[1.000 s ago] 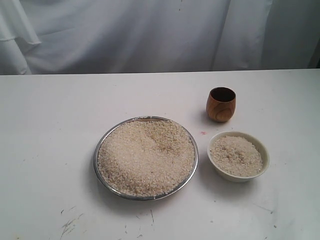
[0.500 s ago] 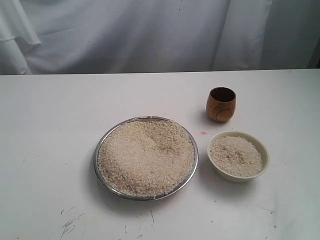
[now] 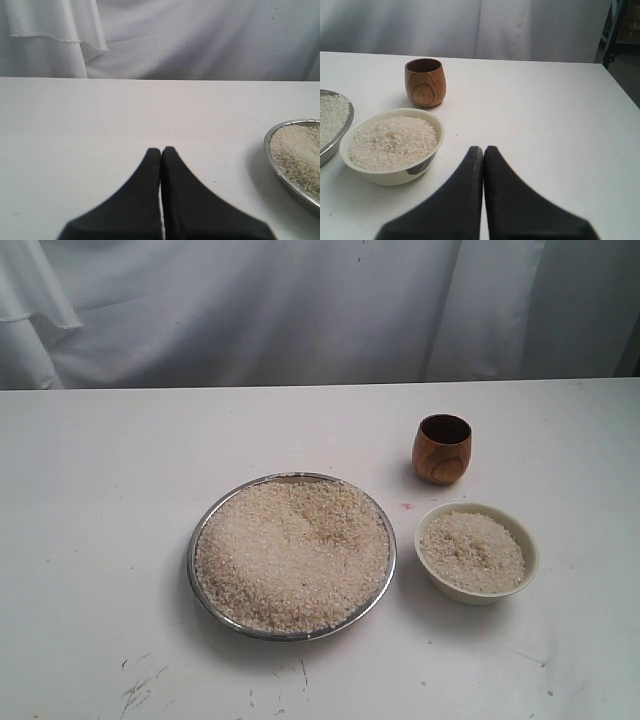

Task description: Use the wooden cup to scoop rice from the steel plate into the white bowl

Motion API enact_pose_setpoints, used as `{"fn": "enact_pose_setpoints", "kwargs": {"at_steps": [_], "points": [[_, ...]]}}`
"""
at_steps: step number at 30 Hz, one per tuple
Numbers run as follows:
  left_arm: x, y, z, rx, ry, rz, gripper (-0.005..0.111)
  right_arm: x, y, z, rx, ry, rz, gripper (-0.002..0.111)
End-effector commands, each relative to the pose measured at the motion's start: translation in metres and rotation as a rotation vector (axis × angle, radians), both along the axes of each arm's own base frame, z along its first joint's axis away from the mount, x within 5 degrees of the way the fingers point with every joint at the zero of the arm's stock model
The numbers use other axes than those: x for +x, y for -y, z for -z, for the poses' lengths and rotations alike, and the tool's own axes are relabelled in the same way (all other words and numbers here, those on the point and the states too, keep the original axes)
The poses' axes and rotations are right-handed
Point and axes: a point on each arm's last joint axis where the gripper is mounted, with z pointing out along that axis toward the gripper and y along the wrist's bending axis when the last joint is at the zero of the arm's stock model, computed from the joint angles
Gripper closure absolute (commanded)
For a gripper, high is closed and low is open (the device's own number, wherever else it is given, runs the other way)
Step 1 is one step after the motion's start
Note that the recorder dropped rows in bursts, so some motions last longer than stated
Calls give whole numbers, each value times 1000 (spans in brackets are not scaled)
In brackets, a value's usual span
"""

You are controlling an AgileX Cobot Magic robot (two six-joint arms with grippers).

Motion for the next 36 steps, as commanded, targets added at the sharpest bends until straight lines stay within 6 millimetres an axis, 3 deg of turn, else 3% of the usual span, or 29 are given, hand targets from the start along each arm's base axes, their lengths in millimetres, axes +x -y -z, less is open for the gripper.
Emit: {"fn": "enact_pose_setpoints", "kwargs": {"at_steps": [1,36], "points": [[0,0,1,-4,7,1,107,-1,2,1,-11,6,39,108],[0,0,1,-4,7,1,107,-1,3,2,-11,-6,50,108]]}}
